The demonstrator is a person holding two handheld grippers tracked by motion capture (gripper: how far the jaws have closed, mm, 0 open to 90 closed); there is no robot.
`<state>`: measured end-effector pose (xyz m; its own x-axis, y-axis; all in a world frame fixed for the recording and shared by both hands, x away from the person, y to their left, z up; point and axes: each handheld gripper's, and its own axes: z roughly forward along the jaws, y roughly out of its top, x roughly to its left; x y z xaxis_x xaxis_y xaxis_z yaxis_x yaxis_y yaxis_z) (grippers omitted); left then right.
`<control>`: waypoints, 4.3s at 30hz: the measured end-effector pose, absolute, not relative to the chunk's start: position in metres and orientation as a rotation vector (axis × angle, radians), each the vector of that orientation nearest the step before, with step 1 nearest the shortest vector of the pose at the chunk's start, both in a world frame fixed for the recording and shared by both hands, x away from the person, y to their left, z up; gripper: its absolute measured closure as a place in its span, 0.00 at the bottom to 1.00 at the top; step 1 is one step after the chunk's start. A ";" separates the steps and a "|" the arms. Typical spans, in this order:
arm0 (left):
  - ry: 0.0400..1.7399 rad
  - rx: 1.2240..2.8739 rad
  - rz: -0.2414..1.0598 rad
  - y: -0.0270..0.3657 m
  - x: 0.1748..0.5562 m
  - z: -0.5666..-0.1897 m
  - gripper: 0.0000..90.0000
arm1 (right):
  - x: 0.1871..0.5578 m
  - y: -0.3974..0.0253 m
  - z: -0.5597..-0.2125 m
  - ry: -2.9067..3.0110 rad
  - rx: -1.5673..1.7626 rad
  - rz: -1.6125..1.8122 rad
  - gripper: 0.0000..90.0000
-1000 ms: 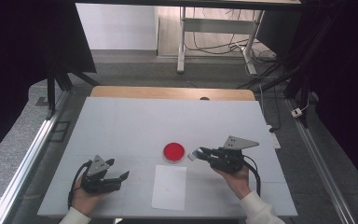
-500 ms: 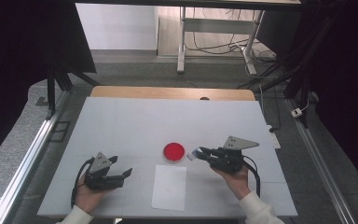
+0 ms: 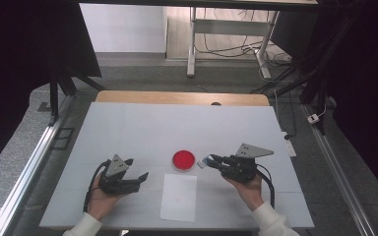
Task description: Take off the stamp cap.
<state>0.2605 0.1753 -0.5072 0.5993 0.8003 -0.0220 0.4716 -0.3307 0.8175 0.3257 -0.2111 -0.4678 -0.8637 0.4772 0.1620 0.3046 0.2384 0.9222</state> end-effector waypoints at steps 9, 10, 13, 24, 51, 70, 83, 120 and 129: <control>0.960 2.006 0.500 0.158 0.267 -0.500 0.28 | 0.325 -0.209 -0.469 2.348 0.749 1.697 0.84; 0.958 2.008 0.497 0.156 0.268 -0.500 0.28 | 0.325 -0.209 -0.469 2.346 0.748 1.698 0.84; 0.944 2.019 0.495 0.151 0.270 -0.499 0.28 | 0.326 -0.208 -0.469 2.346 0.750 1.700 0.84; 0.907 2.027 0.494 0.134 0.277 -0.495 0.29 | 0.326 -0.206 -0.470 2.354 0.745 1.698 0.83; 0.814 2.065 0.489 0.087 0.289 -0.488 0.29 | 0.324 -0.203 -0.472 2.342 0.766 1.714 0.83; 0.767 2.094 0.502 0.059 0.294 -0.490 0.30 | 0.324 -0.201 -0.473 2.351 0.761 1.720 0.83; 0.728 2.133 0.532 0.041 0.295 -0.494 0.30 | 0.324 -0.200 -0.474 2.352 0.764 1.721 0.83; 0.662 2.153 0.665 0.022 0.294 -0.501 0.50 | 0.322 -0.198 -0.480 2.265 0.906 1.782 0.83; 0.639 2.155 0.685 0.022 0.293 -0.502 0.61 | 0.321 -0.198 -0.480 2.247 0.914 1.789 0.83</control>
<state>0.2929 0.0219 -0.5020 0.7293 0.6322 0.2617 0.2173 -0.5767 0.7875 0.3208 -0.1982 -0.4801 -0.8087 0.5258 0.2638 0.3750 0.1152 0.9199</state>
